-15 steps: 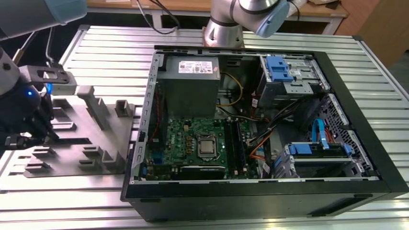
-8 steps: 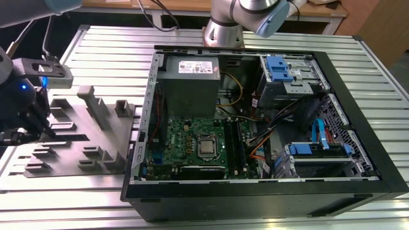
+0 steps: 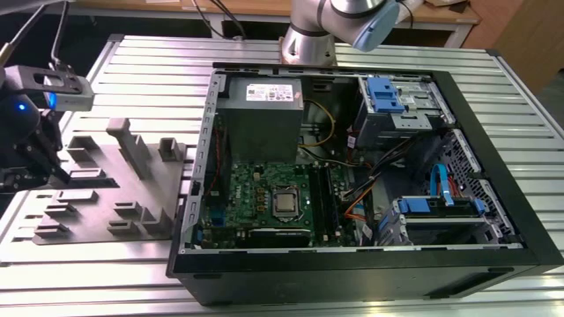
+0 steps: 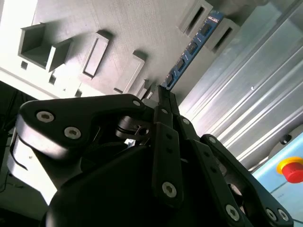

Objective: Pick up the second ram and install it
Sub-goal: 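Pick up the second ram and move it above second insertion slot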

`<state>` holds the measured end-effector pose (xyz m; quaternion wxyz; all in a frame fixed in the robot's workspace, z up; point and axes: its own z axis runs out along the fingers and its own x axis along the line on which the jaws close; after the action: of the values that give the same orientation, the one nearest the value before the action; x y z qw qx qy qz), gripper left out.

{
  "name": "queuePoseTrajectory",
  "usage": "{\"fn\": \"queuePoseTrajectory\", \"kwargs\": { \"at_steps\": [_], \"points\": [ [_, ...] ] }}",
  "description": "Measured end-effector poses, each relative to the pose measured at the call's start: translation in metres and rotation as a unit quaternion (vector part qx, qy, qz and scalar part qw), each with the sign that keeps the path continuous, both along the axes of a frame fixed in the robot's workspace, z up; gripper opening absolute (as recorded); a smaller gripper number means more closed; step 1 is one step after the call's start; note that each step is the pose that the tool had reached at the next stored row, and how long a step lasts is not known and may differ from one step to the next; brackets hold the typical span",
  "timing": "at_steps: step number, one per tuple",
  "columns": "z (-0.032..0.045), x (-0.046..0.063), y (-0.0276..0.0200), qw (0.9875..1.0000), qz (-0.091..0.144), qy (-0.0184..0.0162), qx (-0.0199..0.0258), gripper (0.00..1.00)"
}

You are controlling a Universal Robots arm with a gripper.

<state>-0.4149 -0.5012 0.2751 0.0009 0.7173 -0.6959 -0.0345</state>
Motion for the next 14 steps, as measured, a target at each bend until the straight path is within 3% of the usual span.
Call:
{"fn": "queuePoseTrajectory", "kwargs": {
  "at_steps": [14],
  "points": [
    [0.0398, 0.000, 0.0004, 1.0000, 0.000, -0.0008, 0.0049, 0.08]
  ]
}}
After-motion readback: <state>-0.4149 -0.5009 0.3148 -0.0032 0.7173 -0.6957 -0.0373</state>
